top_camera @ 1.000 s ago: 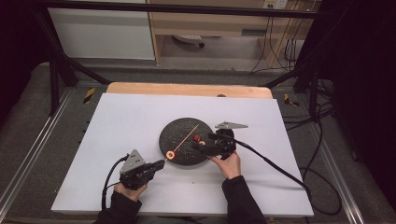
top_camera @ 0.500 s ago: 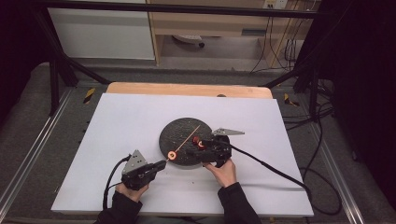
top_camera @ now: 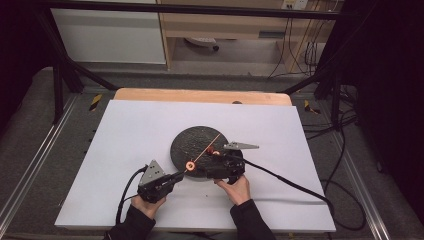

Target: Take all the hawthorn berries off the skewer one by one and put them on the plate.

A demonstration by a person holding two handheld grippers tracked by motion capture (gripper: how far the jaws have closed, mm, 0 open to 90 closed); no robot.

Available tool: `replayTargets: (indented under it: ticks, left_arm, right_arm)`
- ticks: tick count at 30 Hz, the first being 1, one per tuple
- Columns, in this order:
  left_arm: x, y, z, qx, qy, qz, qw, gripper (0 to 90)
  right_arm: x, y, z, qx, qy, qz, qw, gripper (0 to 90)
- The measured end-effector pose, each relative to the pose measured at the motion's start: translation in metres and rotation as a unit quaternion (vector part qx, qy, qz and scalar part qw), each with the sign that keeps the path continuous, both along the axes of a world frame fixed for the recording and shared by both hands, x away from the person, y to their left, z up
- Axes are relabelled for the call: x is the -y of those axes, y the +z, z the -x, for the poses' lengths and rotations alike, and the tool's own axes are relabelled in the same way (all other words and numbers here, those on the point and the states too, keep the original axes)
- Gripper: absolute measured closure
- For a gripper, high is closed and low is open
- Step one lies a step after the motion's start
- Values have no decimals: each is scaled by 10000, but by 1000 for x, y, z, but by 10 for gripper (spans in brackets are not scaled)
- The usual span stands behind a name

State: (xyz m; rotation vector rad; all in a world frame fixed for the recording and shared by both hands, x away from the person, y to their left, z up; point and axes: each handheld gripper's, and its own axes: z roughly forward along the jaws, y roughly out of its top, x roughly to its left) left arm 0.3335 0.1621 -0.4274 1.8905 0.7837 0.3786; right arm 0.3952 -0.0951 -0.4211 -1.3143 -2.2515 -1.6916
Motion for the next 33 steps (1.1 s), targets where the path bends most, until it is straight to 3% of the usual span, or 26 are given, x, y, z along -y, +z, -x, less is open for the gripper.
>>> replayTargets:
  ticks: [5,16,26,33]
  left_arm:
    - [6,-2,1,13,-52,-51,10000,882]
    - [12,-2,4,51,-121,-44,9999,882]
    - [13,-3,4,35,-140,-68,9999,881]
    - [13,-3,4,37,-137,-64,9999,882]
  right_arm:
    - [-2,-3,2,-15,89,-30,10000,164]
    - [-4,-5,3,-93,285,-217,9993,409]
    - [-5,-8,2,-317,491,-428,9974,596]
    - [-5,-8,1,-394,594,-530,9960,661]
